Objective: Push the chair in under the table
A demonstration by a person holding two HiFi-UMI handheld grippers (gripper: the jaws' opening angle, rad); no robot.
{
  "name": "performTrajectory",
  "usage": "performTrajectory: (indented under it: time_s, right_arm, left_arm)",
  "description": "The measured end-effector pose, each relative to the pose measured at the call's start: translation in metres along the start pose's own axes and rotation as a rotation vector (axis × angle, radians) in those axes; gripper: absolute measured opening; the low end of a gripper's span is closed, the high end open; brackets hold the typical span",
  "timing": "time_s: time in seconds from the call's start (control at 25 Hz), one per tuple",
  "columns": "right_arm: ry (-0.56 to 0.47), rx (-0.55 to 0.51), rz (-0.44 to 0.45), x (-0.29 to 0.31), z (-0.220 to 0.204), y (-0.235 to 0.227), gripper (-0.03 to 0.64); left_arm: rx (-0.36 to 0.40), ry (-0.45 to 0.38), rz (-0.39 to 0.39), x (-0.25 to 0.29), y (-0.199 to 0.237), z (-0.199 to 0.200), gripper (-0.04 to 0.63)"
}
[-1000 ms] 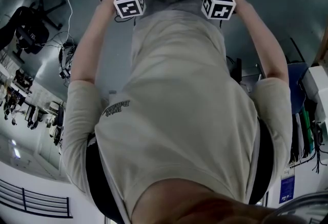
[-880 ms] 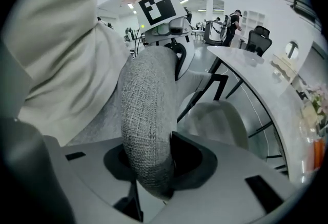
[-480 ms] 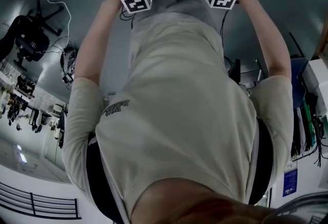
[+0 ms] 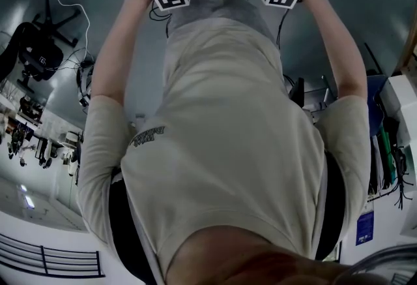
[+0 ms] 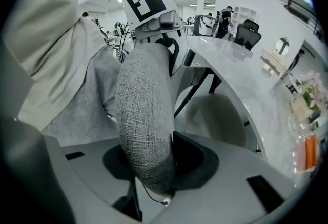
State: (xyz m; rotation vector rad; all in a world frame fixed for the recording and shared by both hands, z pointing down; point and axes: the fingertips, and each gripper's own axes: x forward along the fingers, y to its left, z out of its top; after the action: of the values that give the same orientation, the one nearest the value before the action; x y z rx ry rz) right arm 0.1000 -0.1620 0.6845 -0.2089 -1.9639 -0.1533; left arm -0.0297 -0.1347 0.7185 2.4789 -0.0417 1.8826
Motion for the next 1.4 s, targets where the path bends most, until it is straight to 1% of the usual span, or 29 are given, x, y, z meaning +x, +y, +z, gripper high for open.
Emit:
performTrajectory:
  time_s: [0.24,0.44,0.68,1.0,1.12,1.28,1.4]
  right_arm:
    - [-0.002,0.008,-0.022,-0.003,-0.006,-0.037,0.156]
    - [-0.007,0.008,-0.036,-0.004,-0.008,-0.063,0.16]
    - [-0.002,0.014,-0.026,-0.008,-0.014,-0.086,0.169]
    - [0.007,0.014,0.017,-0.01,-0.02,-0.088,0.181]
    - [0.019,0.028,0.032,-0.011,-0.019,-0.086,0.198]
    - [0.019,0.064,0.027,-0.019,-0.019,-0.086,0.201]
    - [0.029,0.097,0.021,-0.03,-0.017,-0.085,0.199]
  left_arm:
    - [-0.008,0.003,0.027,0.0,0.038,0.0,0.115]
    - [-0.026,0.019,0.029,-0.002,0.061,-0.003,0.121]
    - [-0.03,0.019,0.047,-0.005,0.085,0.002,0.123]
    - [-0.033,0.04,0.044,-0.005,0.087,0.005,0.121]
    - [-0.014,0.051,0.029,-0.009,0.085,0.004,0.13]
    - [0.025,0.067,0.002,-0.02,0.083,0.005,0.132]
    - [0.059,0.068,0.003,-0.035,0.08,0.007,0.133]
